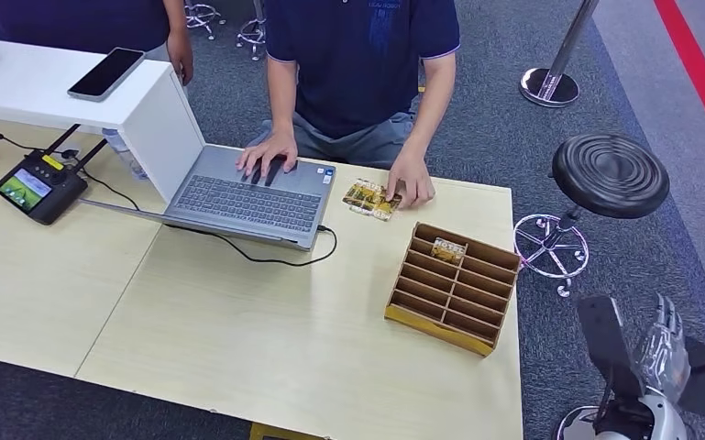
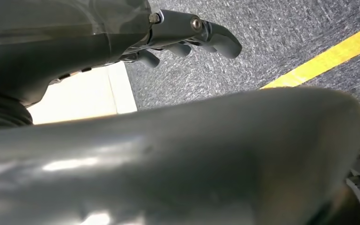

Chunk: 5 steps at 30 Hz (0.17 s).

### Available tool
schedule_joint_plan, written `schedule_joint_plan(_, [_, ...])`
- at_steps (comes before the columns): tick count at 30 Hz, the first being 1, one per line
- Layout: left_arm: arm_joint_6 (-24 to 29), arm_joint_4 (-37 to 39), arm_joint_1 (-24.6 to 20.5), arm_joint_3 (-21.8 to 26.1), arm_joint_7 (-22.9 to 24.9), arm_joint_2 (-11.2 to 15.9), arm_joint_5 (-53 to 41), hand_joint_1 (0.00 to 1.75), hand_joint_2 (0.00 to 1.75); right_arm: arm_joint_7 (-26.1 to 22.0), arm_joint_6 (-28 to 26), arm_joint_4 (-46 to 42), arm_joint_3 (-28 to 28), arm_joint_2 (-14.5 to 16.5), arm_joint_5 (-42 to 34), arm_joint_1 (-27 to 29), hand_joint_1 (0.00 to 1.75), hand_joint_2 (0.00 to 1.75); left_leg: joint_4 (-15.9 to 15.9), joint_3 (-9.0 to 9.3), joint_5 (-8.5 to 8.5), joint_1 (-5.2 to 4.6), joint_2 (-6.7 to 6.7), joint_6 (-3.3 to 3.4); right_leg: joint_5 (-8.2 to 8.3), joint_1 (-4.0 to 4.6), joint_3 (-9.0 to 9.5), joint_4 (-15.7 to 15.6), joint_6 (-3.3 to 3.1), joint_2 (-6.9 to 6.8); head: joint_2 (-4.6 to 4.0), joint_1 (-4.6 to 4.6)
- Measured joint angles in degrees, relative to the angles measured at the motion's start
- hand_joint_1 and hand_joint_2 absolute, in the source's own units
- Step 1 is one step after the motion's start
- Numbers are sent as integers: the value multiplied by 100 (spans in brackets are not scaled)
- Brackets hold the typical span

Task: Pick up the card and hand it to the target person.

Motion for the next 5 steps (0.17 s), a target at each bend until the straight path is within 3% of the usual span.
schedule_joint_plan(5, [23, 0, 2, 0, -3, 0, 50, 0, 0, -362, -3, 788, -524, 76, -251, 288, 0, 0, 0, 2, -1, 0, 2, -2, 0, 0, -1, 0, 0, 3, 0, -1])
